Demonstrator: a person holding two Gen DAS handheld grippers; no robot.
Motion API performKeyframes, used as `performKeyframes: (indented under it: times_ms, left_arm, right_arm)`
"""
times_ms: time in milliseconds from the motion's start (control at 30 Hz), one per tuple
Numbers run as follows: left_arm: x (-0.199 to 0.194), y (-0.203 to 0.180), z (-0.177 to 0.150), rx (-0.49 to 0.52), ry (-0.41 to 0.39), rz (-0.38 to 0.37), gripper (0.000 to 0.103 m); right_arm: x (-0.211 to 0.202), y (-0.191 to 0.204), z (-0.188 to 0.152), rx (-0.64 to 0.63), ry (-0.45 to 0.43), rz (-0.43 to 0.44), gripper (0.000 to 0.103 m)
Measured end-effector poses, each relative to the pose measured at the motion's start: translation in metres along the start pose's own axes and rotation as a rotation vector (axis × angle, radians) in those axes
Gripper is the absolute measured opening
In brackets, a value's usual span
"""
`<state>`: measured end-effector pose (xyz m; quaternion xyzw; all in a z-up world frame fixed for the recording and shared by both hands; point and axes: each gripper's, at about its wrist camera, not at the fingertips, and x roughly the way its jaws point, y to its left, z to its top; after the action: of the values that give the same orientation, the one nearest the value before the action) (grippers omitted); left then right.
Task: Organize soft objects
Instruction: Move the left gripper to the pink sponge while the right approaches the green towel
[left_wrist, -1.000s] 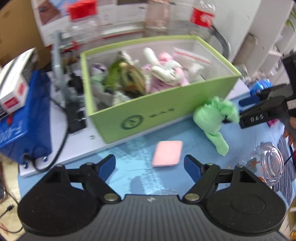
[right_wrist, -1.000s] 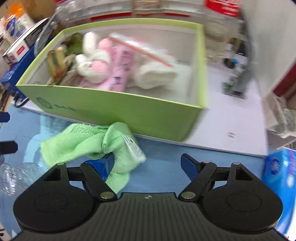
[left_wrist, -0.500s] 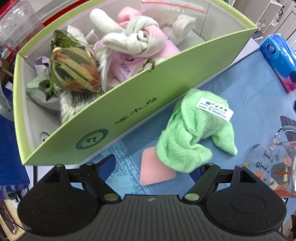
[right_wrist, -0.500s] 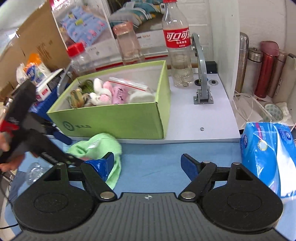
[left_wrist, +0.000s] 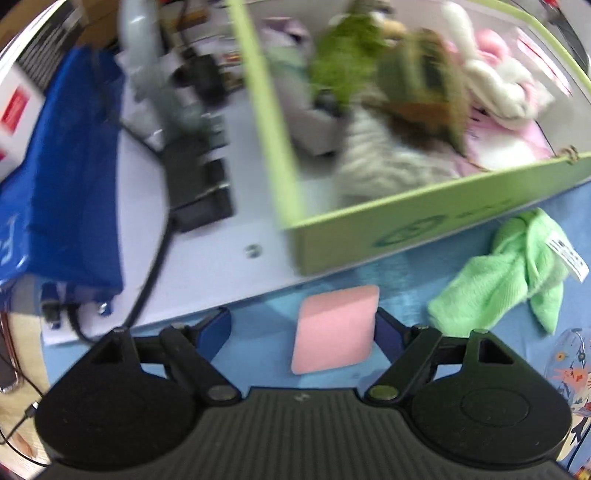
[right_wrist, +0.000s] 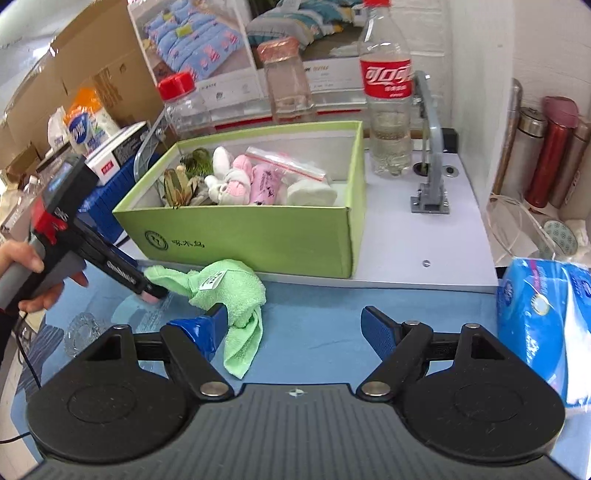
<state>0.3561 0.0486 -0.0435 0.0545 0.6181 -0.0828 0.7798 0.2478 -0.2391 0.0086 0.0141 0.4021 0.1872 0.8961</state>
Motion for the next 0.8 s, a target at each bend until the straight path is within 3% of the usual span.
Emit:
performKeyframes:
  times_ms: [133,367,533,633,733,800]
  left_arm:
    - [-0.003,0.01,-0.009,-0.011,-0.019,-0.018,0.081]
    - [-0.003,0.004,-0.027,0.004,-0.062,-0.036,0.084]
    - [0.0,0.009,-0.032,0.0,-0.091,-0.061,0.088]
    - [-0.004,0.01,-0.034,0.007,-0.118,-0.054,0.088]
    - [-0.005,0.008,-0.037,0.033,-0.136,-0.046,0.085]
    - [-0.006,0.009,-0.041,0.042,-0.153,-0.033,0.075]
  right_arm:
    - [0.034,0.018,0.025,-0.042,0.126,0.043,0.066]
    - [0.087,0.059,0.052,-0.088,0.277,0.029,0.066]
    - [0.121,0.069,0.054,-0.061,0.353,-0.073,0.066]
    - [0.139,0.07,0.05,-0.038,0.409,-0.076,0.067]
    - [0.147,0.077,0.043,-0.091,0.436,-0.099,0.07]
    - [0.149,0.08,0.042,-0.108,0.448,-0.11,0.071]
